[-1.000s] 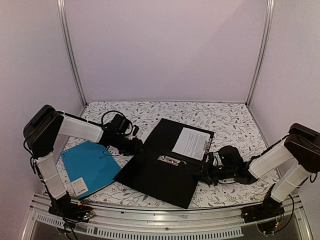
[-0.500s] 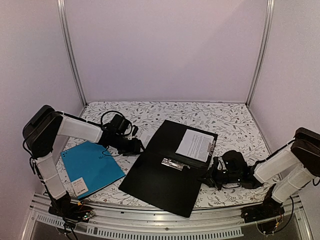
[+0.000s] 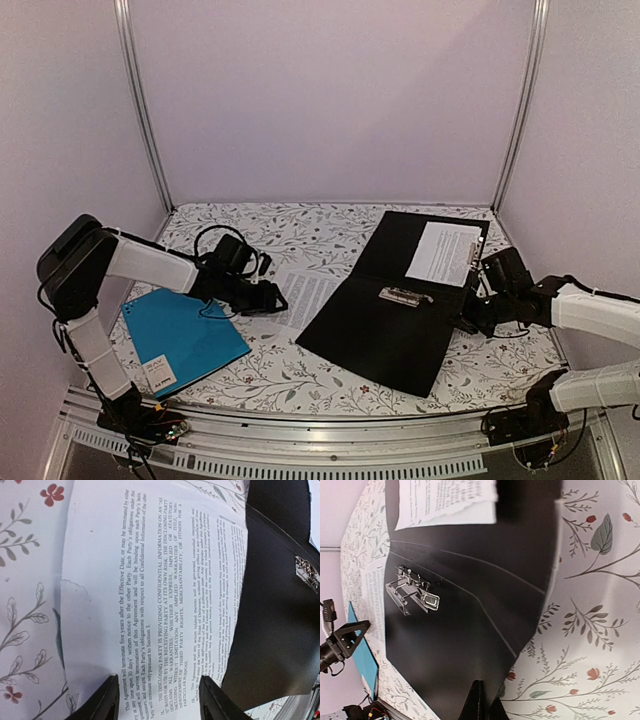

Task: Put the files into the folder
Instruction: Move the folder with some files to the corner of the board.

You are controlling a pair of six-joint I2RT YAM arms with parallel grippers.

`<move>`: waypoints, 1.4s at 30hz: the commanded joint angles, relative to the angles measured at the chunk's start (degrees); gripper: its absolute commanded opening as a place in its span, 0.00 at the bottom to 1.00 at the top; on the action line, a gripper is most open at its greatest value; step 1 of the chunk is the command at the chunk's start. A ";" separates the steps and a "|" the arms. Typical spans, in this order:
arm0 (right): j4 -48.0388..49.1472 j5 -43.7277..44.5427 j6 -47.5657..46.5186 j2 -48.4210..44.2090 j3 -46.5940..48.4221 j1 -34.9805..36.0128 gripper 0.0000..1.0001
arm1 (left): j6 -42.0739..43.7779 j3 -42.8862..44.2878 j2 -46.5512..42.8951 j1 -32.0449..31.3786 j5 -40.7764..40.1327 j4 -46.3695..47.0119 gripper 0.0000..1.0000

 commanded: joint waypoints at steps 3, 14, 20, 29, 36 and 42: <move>-11.83 -3.56 -15.51 11.07 5.87 -4.30 0.00 | -0.91 -5.71 0.77 0.43 -3.98 -11.04 0.55; -23.17 -6.66 -34.64 26.30 19.65 -15.76 0.05 | -1.06 -8.92 -2.14 1.94 -5.99 -13.09 0.55; -28.05 -7.07 -41.50 31.42 25.92 -20.81 0.07 | -0.70 -10.68 -3.94 4.04 -6.80 -14.44 0.55; -28.83 -4.53 -42.11 34.49 29.36 -21.13 0.18 | -0.66 -10.64 -4.67 6.10 -6.81 -13.73 0.55; -28.88 -1.82 -42.03 34.91 30.26 -21.20 0.30 | 2.94 -0.62 2.66 6.86 -5.87 -14.79 0.55; -28.92 -1.99 -42.04 34.77 30.22 -21.17 0.38 | 4.91 9.11 10.09 8.73 -4.74 -17.09 0.55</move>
